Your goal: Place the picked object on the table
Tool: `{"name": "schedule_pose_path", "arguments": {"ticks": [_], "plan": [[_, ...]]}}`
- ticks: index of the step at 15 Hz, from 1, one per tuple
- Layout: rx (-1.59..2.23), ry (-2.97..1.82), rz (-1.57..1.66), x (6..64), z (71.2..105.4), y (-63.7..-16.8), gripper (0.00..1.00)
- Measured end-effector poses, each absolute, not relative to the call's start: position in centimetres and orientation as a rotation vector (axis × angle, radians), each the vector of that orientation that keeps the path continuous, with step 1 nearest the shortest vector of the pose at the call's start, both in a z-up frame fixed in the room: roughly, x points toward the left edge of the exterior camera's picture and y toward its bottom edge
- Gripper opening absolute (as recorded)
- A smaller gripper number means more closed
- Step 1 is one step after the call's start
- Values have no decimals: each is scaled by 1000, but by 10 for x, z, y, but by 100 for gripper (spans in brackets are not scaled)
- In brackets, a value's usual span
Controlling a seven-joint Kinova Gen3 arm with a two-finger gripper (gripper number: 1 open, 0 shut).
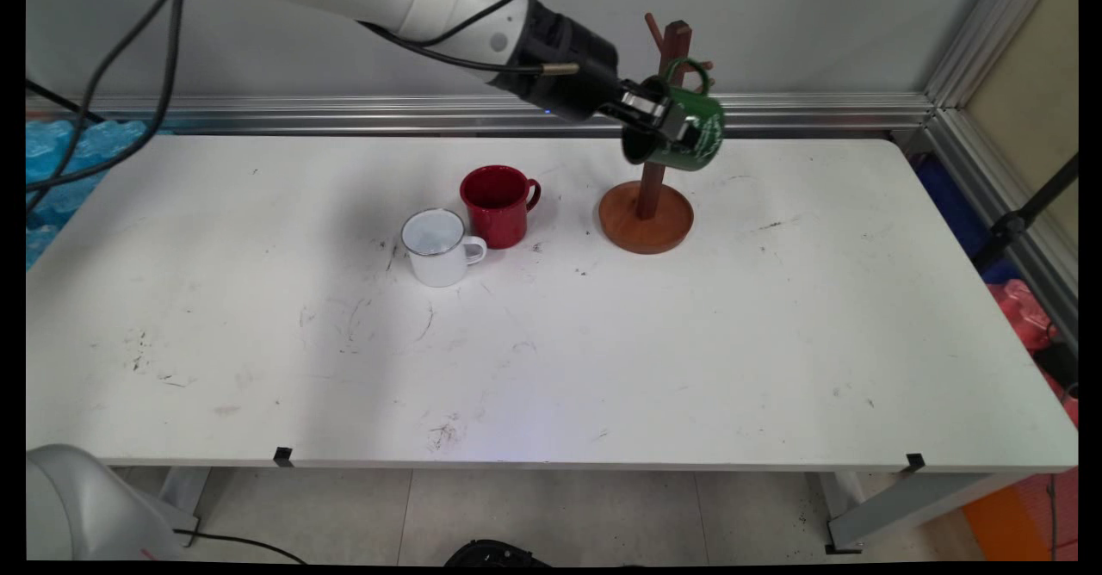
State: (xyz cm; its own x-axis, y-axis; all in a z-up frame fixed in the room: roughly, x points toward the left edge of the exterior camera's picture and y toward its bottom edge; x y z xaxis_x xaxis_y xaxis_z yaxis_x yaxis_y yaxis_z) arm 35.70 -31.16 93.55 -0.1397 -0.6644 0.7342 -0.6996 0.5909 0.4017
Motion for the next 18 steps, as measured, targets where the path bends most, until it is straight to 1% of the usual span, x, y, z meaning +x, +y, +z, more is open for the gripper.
{"name": "schedule_pose_path", "arguments": {"ticks": [10,18], "plan": [[1216,-2009,59,373,950,-280,0],[1265,-2156,65,368,950,-264,0]]}}
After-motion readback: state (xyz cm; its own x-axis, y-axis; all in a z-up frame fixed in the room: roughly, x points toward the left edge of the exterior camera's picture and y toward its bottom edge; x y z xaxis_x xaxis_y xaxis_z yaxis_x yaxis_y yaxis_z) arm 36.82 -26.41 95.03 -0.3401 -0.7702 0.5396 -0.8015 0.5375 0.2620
